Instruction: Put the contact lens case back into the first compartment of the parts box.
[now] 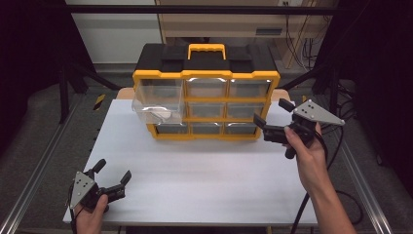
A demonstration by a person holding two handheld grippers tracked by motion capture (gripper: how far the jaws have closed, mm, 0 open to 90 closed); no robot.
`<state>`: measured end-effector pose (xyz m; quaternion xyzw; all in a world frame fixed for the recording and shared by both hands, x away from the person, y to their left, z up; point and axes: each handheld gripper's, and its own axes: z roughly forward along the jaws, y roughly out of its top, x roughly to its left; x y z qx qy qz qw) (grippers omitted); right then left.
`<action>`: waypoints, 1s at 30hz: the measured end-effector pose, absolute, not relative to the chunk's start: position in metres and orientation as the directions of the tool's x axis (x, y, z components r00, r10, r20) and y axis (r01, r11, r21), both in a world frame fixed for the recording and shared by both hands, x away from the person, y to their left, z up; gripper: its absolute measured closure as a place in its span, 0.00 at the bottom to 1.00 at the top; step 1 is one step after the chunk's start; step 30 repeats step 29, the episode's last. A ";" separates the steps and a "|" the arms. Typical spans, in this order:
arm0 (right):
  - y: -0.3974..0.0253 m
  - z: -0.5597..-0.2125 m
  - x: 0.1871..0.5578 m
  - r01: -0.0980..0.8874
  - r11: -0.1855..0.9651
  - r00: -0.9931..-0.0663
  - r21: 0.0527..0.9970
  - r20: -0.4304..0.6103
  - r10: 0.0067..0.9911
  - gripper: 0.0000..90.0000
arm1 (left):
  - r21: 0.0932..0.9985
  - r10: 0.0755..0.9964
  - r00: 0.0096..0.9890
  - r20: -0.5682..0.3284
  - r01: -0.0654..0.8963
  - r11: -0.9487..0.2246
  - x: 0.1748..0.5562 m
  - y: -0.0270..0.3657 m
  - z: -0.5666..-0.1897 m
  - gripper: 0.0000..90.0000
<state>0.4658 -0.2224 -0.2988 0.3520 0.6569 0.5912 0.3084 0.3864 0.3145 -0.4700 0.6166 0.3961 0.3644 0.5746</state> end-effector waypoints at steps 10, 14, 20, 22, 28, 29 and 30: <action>-0.248 -0.348 0.444 0.109 0.072 -0.563 0.991 0.002 0.826 0.05 | 0.997 0.901 0.434 -0.023 0.079 -0.013 0.386 0.315 -0.470 0.01; -0.255 -0.367 0.434 0.119 0.072 -0.563 0.990 0.007 0.827 0.05 | 0.997 0.896 0.441 -0.044 0.082 0.009 0.385 0.317 -0.470 0.01; -0.265 -0.395 0.422 0.121 0.028 -0.550 0.992 0.043 0.834 0.05 | 0.996 0.883 0.467 -0.055 0.086 0.017 0.384 0.314 -0.470 0.01; -0.267 -0.407 0.422 0.128 0.017 -0.547 0.992 0.056 0.835 0.05 | 0.996 0.879 0.474 -0.048 0.090 0.006 0.384 0.312 -0.470 0.01; -0.266 -0.438 0.426 0.168 -0.021 -0.542 0.986 0.110 0.833 0.05 | 0.992 0.880 0.468 -0.080 0.121 0.026 0.383 0.307 -0.472 0.02; -0.264 -0.441 0.426 0.175 -0.027 -0.538 0.984 0.118 0.834 0.05 | 0.992 0.881 0.466 -0.078 0.128 0.020 0.384 0.307 -0.472 0.02; -0.264 -0.441 0.426 0.175 -0.027 -0.538 0.984 0.118 0.834 0.05 | 0.992 0.881 0.466 -0.078 0.128 0.020 0.384 0.307 -0.472 0.02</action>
